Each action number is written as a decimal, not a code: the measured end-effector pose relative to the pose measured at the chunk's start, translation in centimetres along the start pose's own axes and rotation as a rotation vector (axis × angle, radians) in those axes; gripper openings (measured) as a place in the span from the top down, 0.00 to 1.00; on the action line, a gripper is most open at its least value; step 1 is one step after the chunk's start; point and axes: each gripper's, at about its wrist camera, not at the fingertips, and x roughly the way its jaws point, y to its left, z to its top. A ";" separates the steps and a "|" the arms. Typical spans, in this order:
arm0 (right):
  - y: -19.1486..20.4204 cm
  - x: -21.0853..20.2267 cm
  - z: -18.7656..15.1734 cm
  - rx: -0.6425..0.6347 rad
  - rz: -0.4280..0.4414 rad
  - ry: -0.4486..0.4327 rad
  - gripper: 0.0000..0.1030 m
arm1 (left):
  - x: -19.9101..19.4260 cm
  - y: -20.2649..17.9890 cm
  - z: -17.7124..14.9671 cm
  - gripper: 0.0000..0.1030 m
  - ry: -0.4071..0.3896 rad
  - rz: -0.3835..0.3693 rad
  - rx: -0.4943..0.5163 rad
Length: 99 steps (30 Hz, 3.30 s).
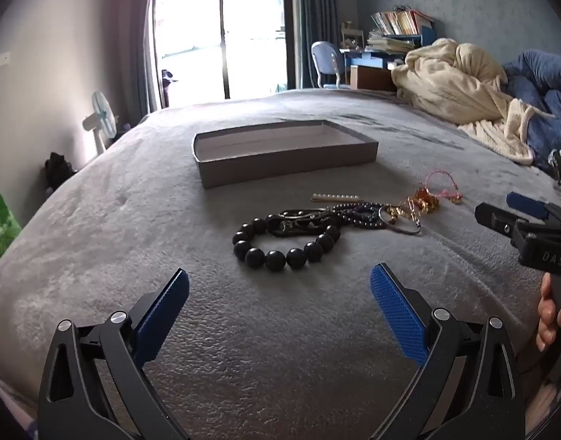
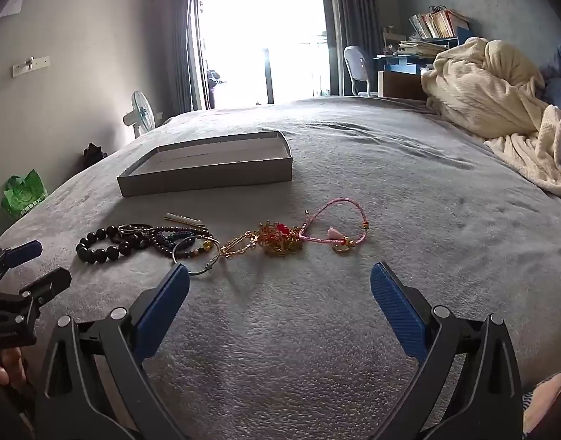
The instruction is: Organize jewelry
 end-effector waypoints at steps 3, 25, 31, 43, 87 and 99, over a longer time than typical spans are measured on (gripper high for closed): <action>0.0 0.1 0.0 -0.005 0.013 0.005 0.05 | -0.1 0.3 0.2 0.05 0.008 -0.041 -0.032; 0.1 0.2 0.1 -0.002 0.016 -0.003 0.05 | -0.3 1.0 0.0 0.05 -0.014 -0.068 -0.051; 0.0 0.0 0.1 -0.004 0.017 -0.002 0.05 | -0.4 1.1 0.1 0.05 -0.010 -0.062 -0.050; -0.2 0.1 0.0 -0.004 0.015 0.004 0.05 | 0.2 1.3 0.2 0.05 -0.005 -0.060 -0.048; -1.0 0.8 0.3 0.048 0.001 0.019 0.05 | 1.7 2.3 1.0 0.05 0.049 -0.047 -0.123; -3.0 3.1 2.1 0.059 -0.027 0.066 0.05 | 3.3 2.3 3.4 0.07 0.071 -0.074 -0.091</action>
